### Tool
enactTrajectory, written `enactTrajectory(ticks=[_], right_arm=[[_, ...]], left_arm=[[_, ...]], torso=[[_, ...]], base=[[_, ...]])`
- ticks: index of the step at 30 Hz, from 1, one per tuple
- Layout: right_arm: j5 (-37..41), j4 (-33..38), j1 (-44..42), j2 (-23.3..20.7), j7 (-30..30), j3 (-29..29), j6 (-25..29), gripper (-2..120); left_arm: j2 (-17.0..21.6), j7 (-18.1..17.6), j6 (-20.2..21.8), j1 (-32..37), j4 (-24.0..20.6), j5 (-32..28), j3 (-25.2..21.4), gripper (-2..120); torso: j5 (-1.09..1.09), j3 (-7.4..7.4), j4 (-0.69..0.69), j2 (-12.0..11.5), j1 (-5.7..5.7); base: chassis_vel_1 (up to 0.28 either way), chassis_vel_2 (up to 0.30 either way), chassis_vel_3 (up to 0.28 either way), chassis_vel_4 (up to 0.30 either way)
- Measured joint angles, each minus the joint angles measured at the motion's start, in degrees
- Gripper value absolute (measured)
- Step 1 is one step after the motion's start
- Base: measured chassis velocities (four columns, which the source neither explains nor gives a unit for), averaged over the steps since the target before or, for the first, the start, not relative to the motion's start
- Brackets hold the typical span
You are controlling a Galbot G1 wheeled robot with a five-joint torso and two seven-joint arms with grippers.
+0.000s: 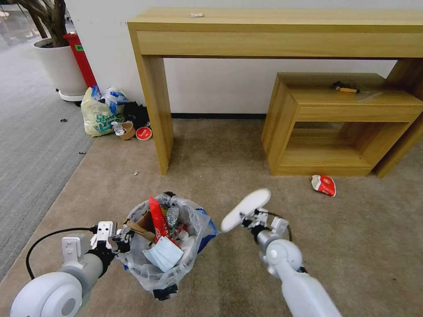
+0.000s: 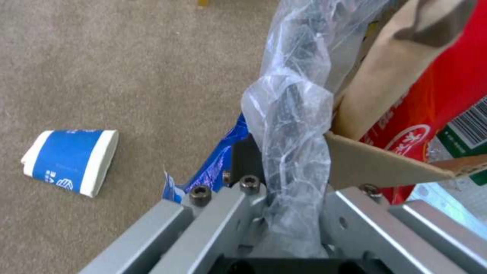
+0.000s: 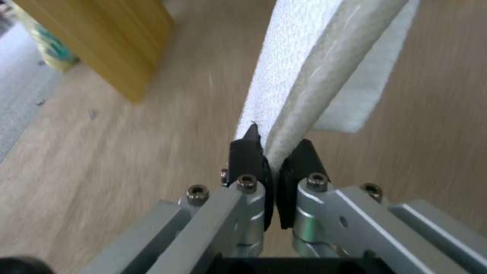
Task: Pick up the trash bin and place the garbage on the floor into it.
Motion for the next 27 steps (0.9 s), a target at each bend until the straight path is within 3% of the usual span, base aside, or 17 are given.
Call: enactTrajectory(ticks=[2,4,6,8,10,14,20,22,27], right_arm=[[-4.9,4.8,-0.1,-2.1,-4.2,1.6,-0.1,2],[-5.3,5.8,-0.1,-2.8,-5.0,1.6,0.0,2],[-6.3,10.3,0.7,-7.6,-9.7,1.1,0.1,2],[-6.3,11.3,1.2,-9.4,-11.3,0.6,0.2,2],[-5.7,14.7,4.5,-16.0,-15.5,-1.9,0.4,2],[-4.1,17.4,10.0,-20.0,-20.7,-6.0,0.4,2],[-2.5,19.4,16.7,-21.3,-26.1,-11.0,0.1,2],[-1.0,20.1,21.4,-21.2,-27.6,-16.9,0.1,2],[-0.5,19.9,24.5,-20.0,-27.9,-22.8,0.2,2]], left_arm=[[0.7,-0.8,0.0,-0.6,0.3,-0.7,0.4,0],[1.0,-1.2,0.0,-0.7,0.4,-0.9,0.5,0],[2.5,-2.8,0.0,-1.4,1.1,-2.3,1.1,0],[3.0,-3.0,0.0,-1.7,1.3,-2.6,1.3,0],[4.9,-4.5,0.0,-3.1,2.2,-4.3,2.4,0],[7.3,-5.7,0.0,-4.8,3.0,-6.0,4.2,0],[10.6,-5.8,0.0,-6.1,4.0,-7.2,5.8,0],[12.8,-5.8,0.0,-7.4,4.9,-8.3,7.0,0],[14.0,-6.1,0.0,-8.4,5.5,-9.5,8.0,0]], torso=[[0.00,0.00,0.00,0.0,0.00],[-0.01,0.00,0.00,0.0,0.00],[0.00,0.00,0.00,0.0,0.00],[0.00,0.00,0.00,0.0,0.00],[-0.02,0.00,-0.01,0.0,0.00],[-0.02,0.00,0.00,0.0,0.00],[-0.02,0.00,0.01,0.0,0.00],[-0.02,0.00,0.01,0.0,0.00],[-0.02,0.00,0.00,0.0,0.00]], base=[[0.000,0.000,0.000,0.000],[0.000,0.000,0.000,0.000],[0.000,0.000,0.000,0.000],[0.000,0.000,0.000,0.000],[0.000,0.000,0.000,0.000],[0.000,0.000,0.000,0.000],[0.000,0.000,0.000,0.000],[0.000,0.000,0.000,0.000],[0.000,0.000,0.000,0.000]])
